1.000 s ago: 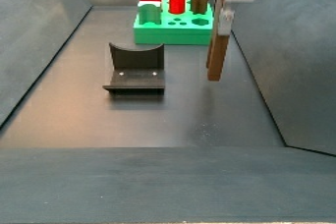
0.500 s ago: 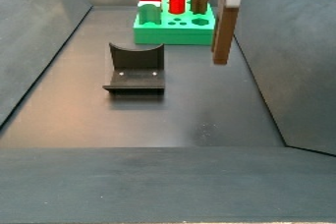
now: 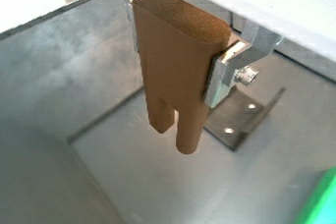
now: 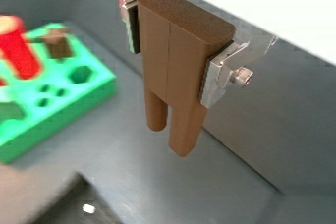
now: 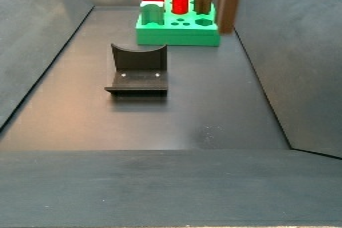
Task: Pick up the square-circle object. Move up. Rotate the square-circle object. Move to above the board. Insert the square-circle object.
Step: Move to above the board.
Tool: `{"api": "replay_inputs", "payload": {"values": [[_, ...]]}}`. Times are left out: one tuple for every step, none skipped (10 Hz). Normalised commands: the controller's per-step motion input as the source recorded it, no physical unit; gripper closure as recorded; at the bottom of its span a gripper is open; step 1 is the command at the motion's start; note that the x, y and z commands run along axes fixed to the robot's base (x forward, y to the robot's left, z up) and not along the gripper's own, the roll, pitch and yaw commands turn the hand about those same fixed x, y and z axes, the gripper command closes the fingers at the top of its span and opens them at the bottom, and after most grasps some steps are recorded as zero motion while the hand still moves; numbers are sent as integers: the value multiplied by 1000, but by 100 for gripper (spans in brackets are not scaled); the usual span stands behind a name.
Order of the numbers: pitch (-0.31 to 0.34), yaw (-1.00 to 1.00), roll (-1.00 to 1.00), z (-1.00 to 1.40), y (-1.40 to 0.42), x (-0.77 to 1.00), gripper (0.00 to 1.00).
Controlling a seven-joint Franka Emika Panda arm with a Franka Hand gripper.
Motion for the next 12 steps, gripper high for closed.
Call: {"api": "replay_inputs", "payload": {"values": [[29, 1000, 3, 248, -1000, 195, 100], [28, 1000, -3, 251, -1000, 196, 100], [29, 1000, 0, 249, -1000, 196, 100], [33, 1000, 0, 253, -1000, 202, 100], [39, 1000, -1, 256, -1000, 209, 100], [47, 1000, 3, 256, -1000, 223, 100], [55, 1000, 3, 258, -1000, 231, 100], [63, 1000, 4, 263, -1000, 247, 100], [71, 1000, 4, 262, -1000, 263, 100], [79, 1000, 5, 264, -1000, 281, 100], [90, 1000, 6, 241, -875, 264, 100], [108, 1000, 13, 118, -398, 165, 100]]}}
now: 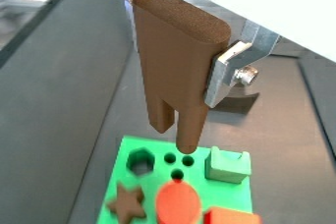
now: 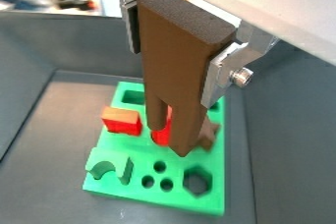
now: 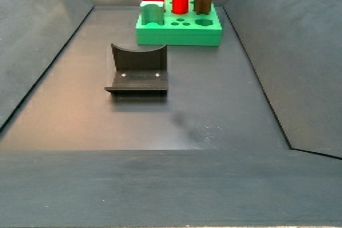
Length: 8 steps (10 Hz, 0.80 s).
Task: Pick up the square-circle object. Move up. Rotate the square-circle object. Move to above the board. Insert the square-circle object.
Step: Move to above the board.
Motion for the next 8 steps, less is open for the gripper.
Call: {"api": "replay_inputs", "payload": {"values": [[112, 1000, 16, 78, -255, 130, 100], [113, 1000, 20, 48, -135, 76, 100], [126, 1000, 26, 43, -87, 55, 100], [146, 1000, 32, 32, -66, 59, 100], [163, 1000, 36, 28, -56, 64, 100], [200, 918, 47, 27, -45, 68, 100], [186, 590, 47, 29, -40, 67, 100], [164, 376, 44, 29, -37, 68, 100]]}}
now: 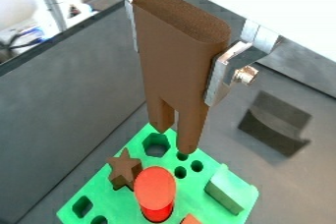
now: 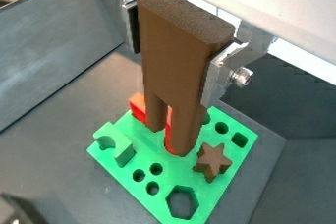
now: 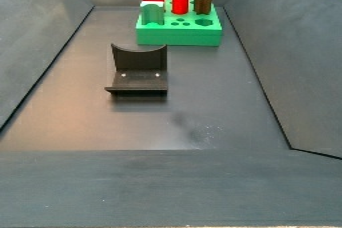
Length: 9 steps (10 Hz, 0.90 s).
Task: Pick up the square-circle object. Move up. Rotate the square-circle object. Move to above the board. Insert the square-circle object.
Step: Move to above the board, then insert the square-circle object.
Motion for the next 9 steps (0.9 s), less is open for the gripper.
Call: {"api": "replay_inputs", "payload": {"values": [[139, 227, 40, 25, -35, 66, 100], [-27, -14, 41, -226, -1000, -449, 100], [-6, 0, -114, -317, -849, -469, 100], [0, 0, -147, -346, -843, -371, 100], [0, -6, -81, -303, -940, -317, 100], [0, 0, -70, -217, -900, -271, 100], [0, 0, -134, -246, -589, -166, 100], [0, 0, 0, -509, -477, -100, 100], [26, 46, 0, -643, -303, 0, 100]]}}
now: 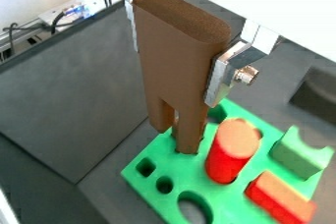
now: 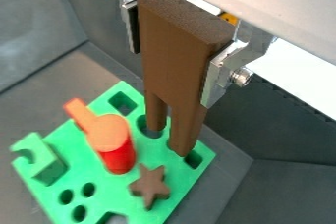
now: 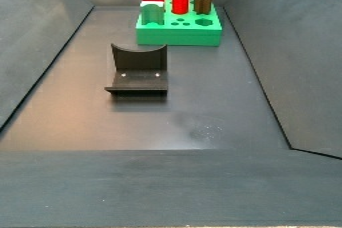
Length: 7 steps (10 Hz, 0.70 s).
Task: Pick up the square-circle object. Move up. Rotate the square-circle object. Move to above the board. Insert the square-circle object.
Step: Insert the square-circle object.
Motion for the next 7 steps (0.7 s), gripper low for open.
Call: {"api": "replay_inputs", "payload": {"values": [[-100, 163, 0, -746, -280, -217, 100], [-227, 146, -21, -740, -40, -251, 100], [-219, 174, -29, -740, -20, -237, 100], [-251, 183, -43, -546, -26, -251, 100], [-240, 160, 24, -171, -109, -291, 100], [-343, 126, 310, -291, -306, -340, 100], [-284, 94, 316, -363, -294, -169, 100]]}}
